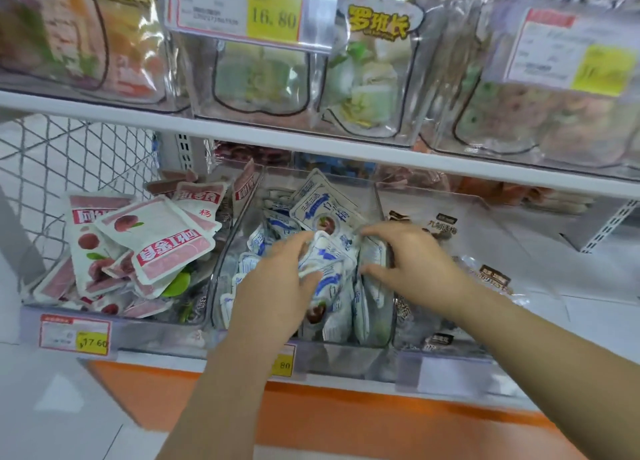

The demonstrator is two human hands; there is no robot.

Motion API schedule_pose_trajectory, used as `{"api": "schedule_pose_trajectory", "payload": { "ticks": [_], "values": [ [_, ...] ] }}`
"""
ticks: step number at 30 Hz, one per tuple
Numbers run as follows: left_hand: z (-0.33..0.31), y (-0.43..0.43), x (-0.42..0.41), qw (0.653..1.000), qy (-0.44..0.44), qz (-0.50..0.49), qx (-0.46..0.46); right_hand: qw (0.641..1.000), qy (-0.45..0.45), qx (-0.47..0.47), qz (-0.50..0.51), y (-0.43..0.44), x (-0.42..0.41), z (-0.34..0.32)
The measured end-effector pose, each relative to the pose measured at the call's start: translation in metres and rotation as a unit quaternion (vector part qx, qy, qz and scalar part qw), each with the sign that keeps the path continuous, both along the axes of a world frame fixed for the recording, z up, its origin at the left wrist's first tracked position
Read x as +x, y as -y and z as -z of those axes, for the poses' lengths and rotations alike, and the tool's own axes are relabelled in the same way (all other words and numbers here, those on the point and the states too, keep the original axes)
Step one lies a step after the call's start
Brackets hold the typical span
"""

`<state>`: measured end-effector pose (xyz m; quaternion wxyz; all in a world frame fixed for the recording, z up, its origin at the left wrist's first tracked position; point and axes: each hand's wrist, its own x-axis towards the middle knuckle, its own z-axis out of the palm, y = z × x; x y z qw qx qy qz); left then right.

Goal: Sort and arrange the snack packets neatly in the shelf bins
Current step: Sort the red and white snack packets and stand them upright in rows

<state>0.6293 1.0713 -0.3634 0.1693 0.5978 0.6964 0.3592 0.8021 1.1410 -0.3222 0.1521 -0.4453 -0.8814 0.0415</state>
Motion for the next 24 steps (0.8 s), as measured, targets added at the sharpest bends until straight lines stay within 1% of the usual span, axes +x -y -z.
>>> {"api": "schedule_pose_trajectory", "payload": {
  "ticks": [3,7,9,10,11,12,14,15,17,18,20,22,24],
  "values": [
    [-0.004,-0.004,0.006,0.999,-0.035,-0.012,0.021,0.999,-0.026,-0.017,-0.008,0.007,0.007,0.009],
    [-0.013,-0.009,0.016,0.993,-0.092,0.014,0.07,0.997,-0.075,-0.025,-0.015,0.009,0.014,0.013],
    [-0.017,-0.02,0.018,0.986,-0.134,0.038,0.093,0.996,-0.085,-0.031,-0.019,0.007,0.016,0.015],
    [-0.02,-0.027,0.02,0.979,-0.17,0.054,0.097,0.995,-0.089,-0.033,-0.021,0.006,0.017,0.017],
    [-0.022,-0.036,0.023,0.97,-0.216,0.071,0.085,0.995,-0.096,-0.034,-0.023,0.006,0.018,0.019],
    [-0.023,-0.045,0.026,0.958,-0.269,0.089,0.055,0.994,-0.104,-0.032,-0.026,0.006,0.018,0.02],
    [-0.024,-0.058,0.032,0.92,-0.369,0.121,-0.05,0.992,-0.119,-0.033,-0.033,0.007,0.019,0.023],
    [-0.023,-0.062,0.033,0.899,-0.406,0.133,-0.1,0.991,-0.126,-0.037,-0.035,0.007,0.019,0.024],
    [-0.021,-0.065,0.031,0.861,-0.46,0.15,-0.158,0.991,-0.125,-0.041,-0.04,0.006,0.02,0.023],
    [-0.023,-0.064,0.028,0.847,-0.48,0.157,-0.168,0.991,-0.116,-0.039,-0.044,0.006,0.02,0.023],
    [-0.029,-0.059,0.019,0.833,-0.498,0.166,-0.175,0.993,-0.099,-0.042,-0.05,0.005,0.02,0.019],
    [-0.035,-0.051,0.007,0.831,-0.497,0.173,-0.177,0.994,-0.082,-0.043,-0.056,0.005,0.02,0.014],
    [-0.036,-0.043,-0.004,0.839,-0.483,0.179,-0.175,0.996,-0.054,-0.039,-0.058,0.005,0.019,0.011]
  ]
}}
